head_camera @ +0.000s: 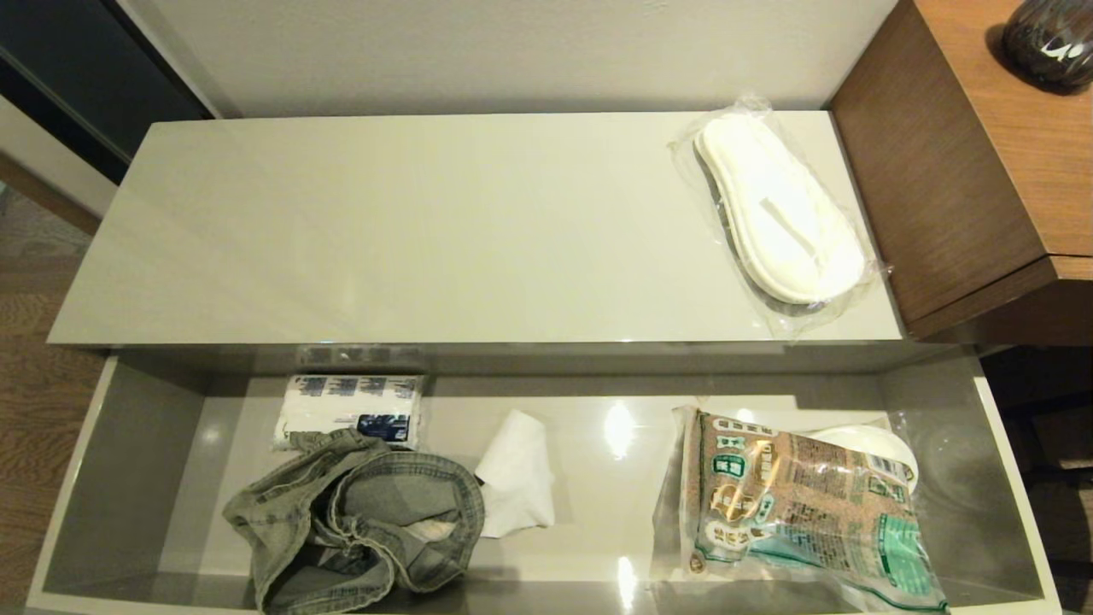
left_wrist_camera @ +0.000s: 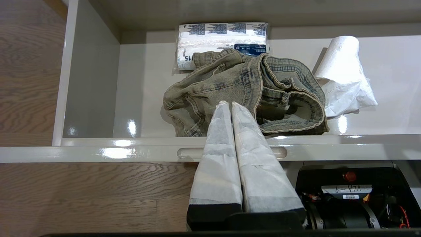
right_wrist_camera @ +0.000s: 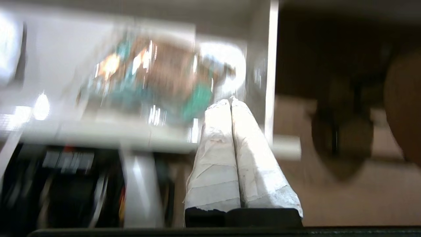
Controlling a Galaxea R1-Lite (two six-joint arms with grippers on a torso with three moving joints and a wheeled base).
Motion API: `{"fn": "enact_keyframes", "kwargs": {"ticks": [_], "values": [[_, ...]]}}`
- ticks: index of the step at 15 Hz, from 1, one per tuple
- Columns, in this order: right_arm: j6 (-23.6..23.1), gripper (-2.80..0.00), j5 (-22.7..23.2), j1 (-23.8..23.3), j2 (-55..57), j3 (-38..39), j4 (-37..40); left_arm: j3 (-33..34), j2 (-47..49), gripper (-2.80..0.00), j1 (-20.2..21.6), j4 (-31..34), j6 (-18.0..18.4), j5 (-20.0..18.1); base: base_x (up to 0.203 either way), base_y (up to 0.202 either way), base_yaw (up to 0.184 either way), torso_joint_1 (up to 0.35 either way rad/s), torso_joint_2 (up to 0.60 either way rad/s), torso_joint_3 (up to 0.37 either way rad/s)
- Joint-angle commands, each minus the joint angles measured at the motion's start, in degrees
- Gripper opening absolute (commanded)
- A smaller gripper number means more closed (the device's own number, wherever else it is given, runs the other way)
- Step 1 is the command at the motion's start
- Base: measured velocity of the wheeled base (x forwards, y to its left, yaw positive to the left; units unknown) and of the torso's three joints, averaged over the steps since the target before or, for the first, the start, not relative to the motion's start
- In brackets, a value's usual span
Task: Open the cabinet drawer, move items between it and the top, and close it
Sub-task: Take out the shorts from the drawer
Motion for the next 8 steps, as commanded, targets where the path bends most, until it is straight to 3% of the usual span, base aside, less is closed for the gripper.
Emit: {"fn": "enact_keyframes", "kwargs": {"ticks": [1,3,8], "values": [[-0.5,-2.8,1.1,0.0,-1.1,13.5,-28.8,0.0,0.1,-2.8,-0.1,0.0,0.0,0.0,0.0,0.0,0.0,0.0,0.0,0.0],[-0.7,-2.8,3.8,0.0,-1.3,19.1,-34.0,0.0,0.1,-2.8,0.0,0.0,0.0,0.0,0.0,0.0,0.0,0.0,0.0,0.0],[-1.1,-2.8,3.1,0.0,-1.4,18.7,-26.0,0.0,0.1,-2.8,0.0,0.0,0.0,0.0,0.0,0.0,0.0,0.0,0.0,0.0]]}}
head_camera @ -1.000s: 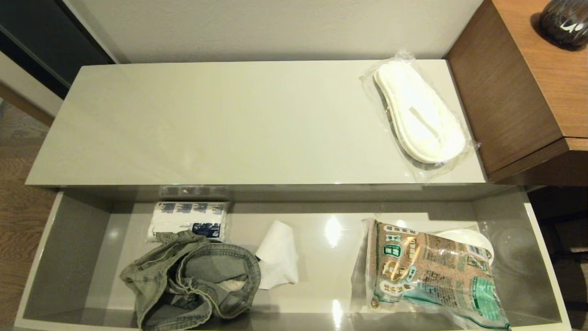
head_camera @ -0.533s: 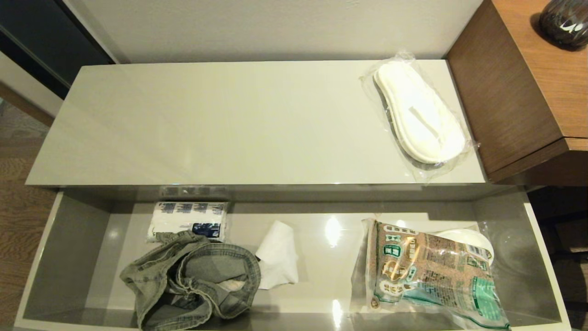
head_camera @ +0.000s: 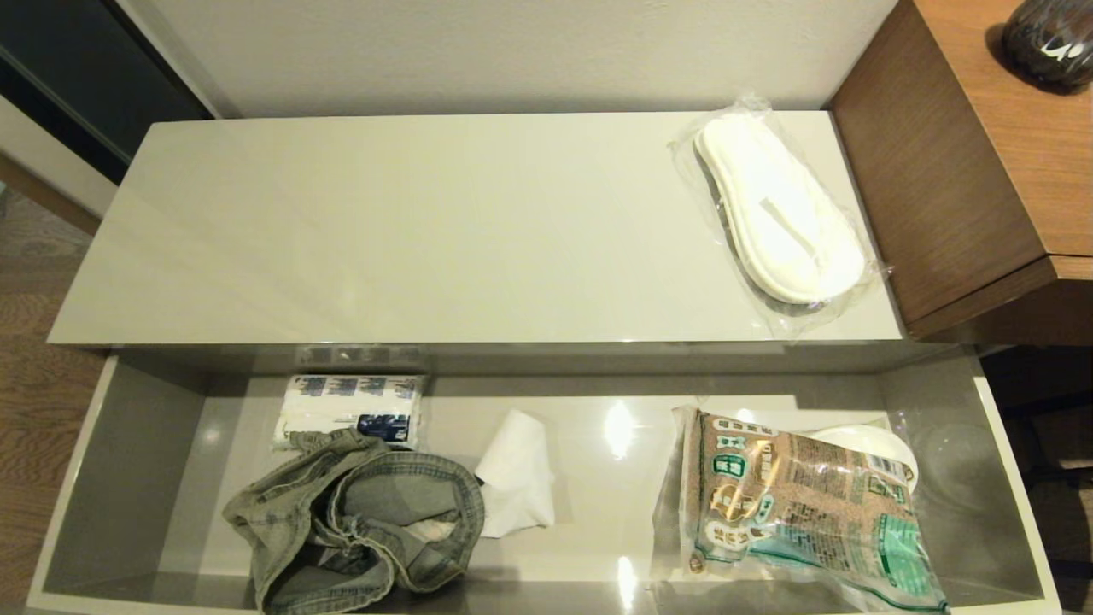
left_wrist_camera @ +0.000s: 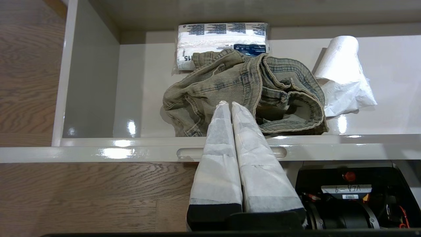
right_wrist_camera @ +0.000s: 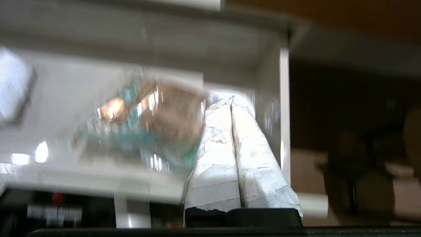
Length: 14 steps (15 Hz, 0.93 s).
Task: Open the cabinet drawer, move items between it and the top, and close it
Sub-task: Take out the shorts from the drawer
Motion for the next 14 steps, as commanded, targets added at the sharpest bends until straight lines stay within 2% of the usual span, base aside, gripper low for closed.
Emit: {"fn": "enact_keyframes", "kwargs": {"ticks": [1,14], "values": [[-0.1,-2.8,-0.1,0.0,0.2,0.2,0.5,0.0,0.1,-2.8,0.0,0.0,0.0,0.0,0.0,0.0,0.0,0.0,0.0,0.0],[-0.1,-2.8,0.0,0.0,0.2,-0.1,1.3,0.0,0.1,-2.8,0.0,0.0,0.0,0.0,0.0,0.0,0.0,0.0,0.0,0.0]]}}
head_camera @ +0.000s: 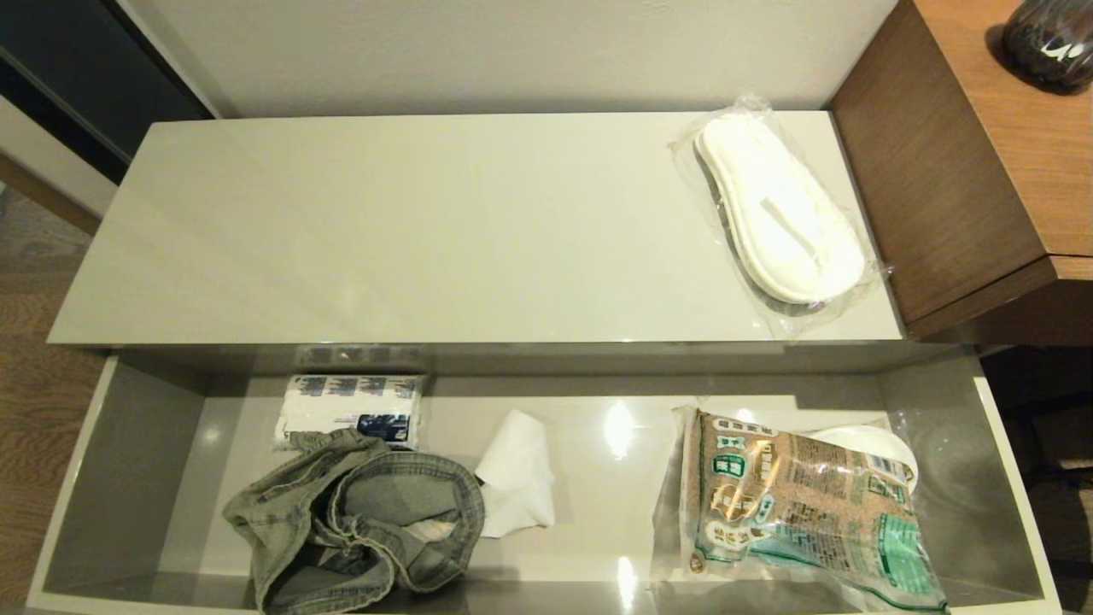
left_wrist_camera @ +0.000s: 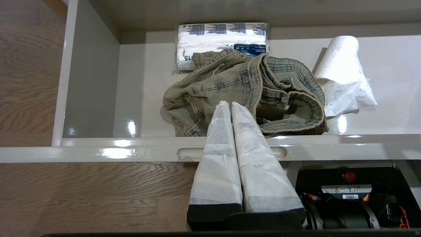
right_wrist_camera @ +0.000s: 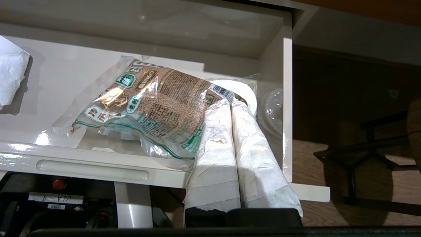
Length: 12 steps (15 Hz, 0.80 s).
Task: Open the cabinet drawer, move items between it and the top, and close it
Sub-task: Take out the shorts from the drawer
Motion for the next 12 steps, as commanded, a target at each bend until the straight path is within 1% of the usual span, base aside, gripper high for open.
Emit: {"fn": "enact_keyframes", "kwargs": {"ticks": [1,6,8,9,11,12], "values": [[-0.1,-2.8,0.0,0.0,0.2,0.1,-0.3,0.0,0.1,-2.8,0.0,0.0,0.0,0.0,0.0,0.0,0.0,0.0,0.0,0.0],[-1.0,-2.8,-0.1,0.0,0.2,0.4,-0.8,0.0,0.1,-2.8,0.0,0.0,0.0,0.0,0.0,0.0,0.0,0.0,0.0,0.0],[-4.2,-2.8,-0.2,0.0,0.2,0.4,-0.7,0.0,0.1,-2.8,0.0,0.0,0.0,0.1,0.0,0.0,0.0,0.0,0.0,0.0],[-4.5,-2.8,-0.2,0.0,0.2,0.4,-0.6,0.0,0.1,-2.8,0.0,0.0,0.0,0.0,0.0,0.0,0.0,0.0,0.0,0.0],[-6.6,-2.8,-0.2,0.0,0.2,0.4,-0.3,0.0,0.1,-2.8,0.0,0.0,0.0,0.0,0.0,0.0,0.0,0.0,0.0,0.0],[-8.5,-2.8,-0.2,0.0,0.2,0.4,-0.2,0.0,0.1,-2.8,0.0,0.0,0.0,0.0,0.0,0.0,0.0,0.0,0.0,0.0]]}}
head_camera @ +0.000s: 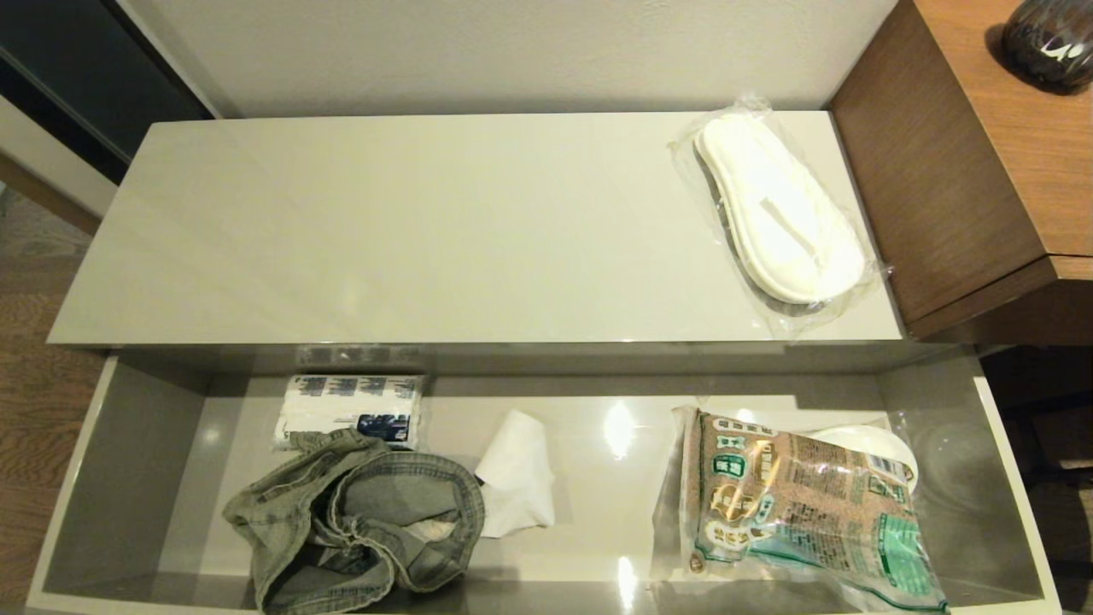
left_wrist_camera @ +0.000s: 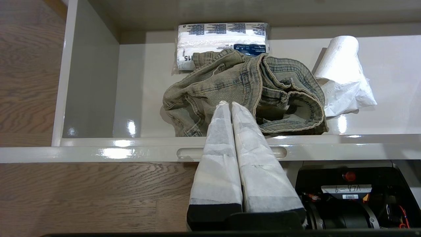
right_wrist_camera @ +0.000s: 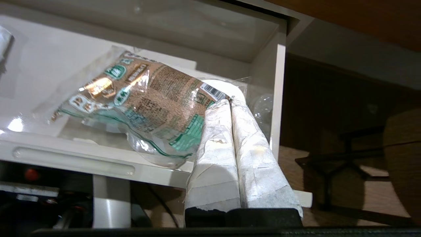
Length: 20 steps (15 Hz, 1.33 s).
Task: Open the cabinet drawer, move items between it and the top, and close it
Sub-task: Take out the shorts from the drawer
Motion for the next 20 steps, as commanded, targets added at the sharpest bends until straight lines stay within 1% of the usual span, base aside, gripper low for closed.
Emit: {"fn": "enact_keyframes", "kwargs": {"ticks": [1,3,7,8,10,11,12,13,14,20], "values": [[-3.4,-2.8,0.0,0.0,0.1,0.1,0.3,0.0,0.1,-2.8,0.0,0.0,0.0,0.1,0.0,0.0,0.0,0.0,0.0,0.0],[-4.4,-2.8,0.0,0.0,0.1,0.1,0.4,0.0,0.1,-2.8,0.0,0.0,0.0,0.0,0.0,0.0,0.0,0.0,0.0,0.0],[-3.5,-2.8,-0.2,0.0,0.1,0.1,0.2,0.0,0.1,-2.8,0.0,0.0,0.0,0.1,0.0,0.0,0.0,0.0,0.0,0.0],[-1.3,-2.8,-0.1,0.0,0.1,0.0,0.0,0.0,0.1,-2.8,0.0,0.0,0.0,0.1,0.0,0.0,0.0,0.0,0.0,0.0],[4.9,-2.8,0.1,0.0,0.1,-0.1,-0.1,0.0,0.1,-2.8,0.0,0.0,0.0,0.0,0.0,0.0,0.0,0.0,0.0,0.0],[9.0,-2.8,0.3,0.0,0.1,-0.4,0.7,0.0,0.1,-2.8,0.0,0.0,0.0,0.1,0.0,0.0,0.0,0.0,0.0,0.0],[11.8,-2.8,0.2,0.0,0.1,-0.6,2.6,0.0,0.1,-2.8,0.0,0.0,0.0,0.1,0.0,0.0,0.0,0.0,0.0,0.0],[15.0,-2.8,-0.1,0.1,0.1,-1.2,6.3,0.0,0.1,-2.8,0.0,0.0,0.0,0.0,0.0,0.0,0.0,0.0,0.0,0.0],[15.6,-2.8,-0.2,0.1,0.1,-1.7,7.2,0.0,0.1,-2.8,0.0,0.0,0.0,0.1,0.0,0.0,0.0,0.0,0.0,0.0],[15.2,-2.8,-0.2,0.1,0.1,-1.7,7.2,0.0,0.1,-2.8,0.0,0.0,0.0,0.0,0.0,0.0,0.0,0.0,0.0,0.0]]}}
